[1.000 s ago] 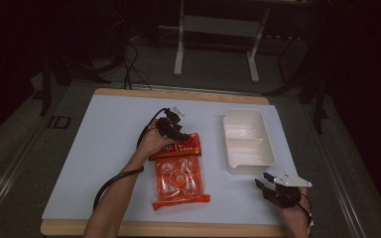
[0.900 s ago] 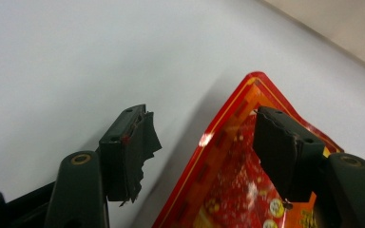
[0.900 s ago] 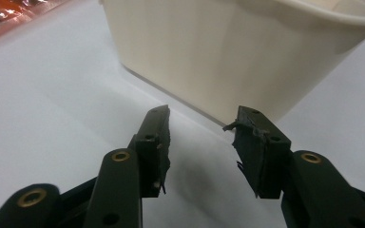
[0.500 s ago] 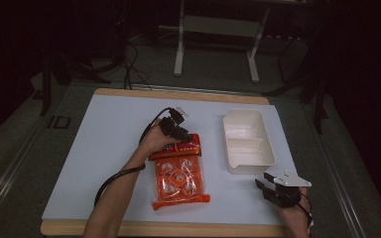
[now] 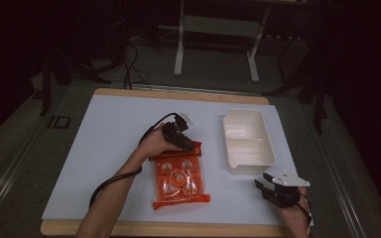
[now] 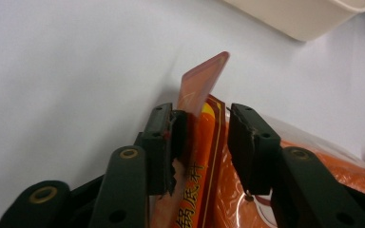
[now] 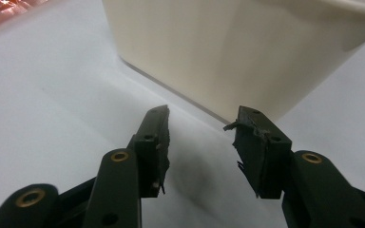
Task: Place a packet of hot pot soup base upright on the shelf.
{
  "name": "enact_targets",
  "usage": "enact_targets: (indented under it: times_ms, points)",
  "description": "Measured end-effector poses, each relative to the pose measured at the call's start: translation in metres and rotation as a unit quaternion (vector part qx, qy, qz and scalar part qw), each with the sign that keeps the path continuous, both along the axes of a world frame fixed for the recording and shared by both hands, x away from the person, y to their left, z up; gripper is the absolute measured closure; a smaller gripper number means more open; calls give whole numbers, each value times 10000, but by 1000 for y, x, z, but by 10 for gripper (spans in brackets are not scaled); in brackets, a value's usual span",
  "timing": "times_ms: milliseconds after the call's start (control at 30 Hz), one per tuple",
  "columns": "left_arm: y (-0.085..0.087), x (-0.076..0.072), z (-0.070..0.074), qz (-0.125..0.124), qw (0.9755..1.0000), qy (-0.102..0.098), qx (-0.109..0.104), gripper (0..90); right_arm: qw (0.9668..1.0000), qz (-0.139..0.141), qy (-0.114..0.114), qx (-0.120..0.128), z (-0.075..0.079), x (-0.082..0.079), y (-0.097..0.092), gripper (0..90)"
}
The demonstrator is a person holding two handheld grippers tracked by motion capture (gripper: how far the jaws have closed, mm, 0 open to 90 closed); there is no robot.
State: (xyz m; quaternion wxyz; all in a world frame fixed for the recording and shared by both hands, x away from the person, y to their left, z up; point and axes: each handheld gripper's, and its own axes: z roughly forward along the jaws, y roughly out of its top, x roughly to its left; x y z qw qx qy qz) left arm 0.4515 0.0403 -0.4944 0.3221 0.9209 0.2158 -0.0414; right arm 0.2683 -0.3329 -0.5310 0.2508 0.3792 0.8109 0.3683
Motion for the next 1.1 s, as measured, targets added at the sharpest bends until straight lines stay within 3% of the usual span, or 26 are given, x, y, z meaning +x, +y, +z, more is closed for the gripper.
enact_targets:
  times_ms: [100, 300, 500, 667, 833, 1000, 1100]
  points:
    - [-2, 0, 1, 61, 9999, -120, 77, 576, 10000, -5, -5, -4, 0, 0, 0, 551]
    - [-3, -1, -1, 39, 9999, -127, 29, 578, 10000, 17, -2, -28, 0, -1, 0, 551]
    - [-6, 4, -10, 121, 9999, 52, -10, 592, 10000, 36, 10, -59, -1, 0, 1, 551]
    - [-11, 6, -16, 186, 9998, 64, -17, 650, 10000, 46, 21, -64, -1, 0, 2, 551]
    - [-17, 2, -21, 439, 9987, -242, 73, 680, 9999, 63, 43, -86, -1, 0, 2, 551]
    - [-17, -2, -24, 330, 9989, -311, -91, 754, 9999, 86, 51, -98, -2, 0, 3, 551]
    - [-16, -7, -23, 329, 9979, -561, -49, 850, 9999, 88, 65, -112, -2, 0, 3, 550]
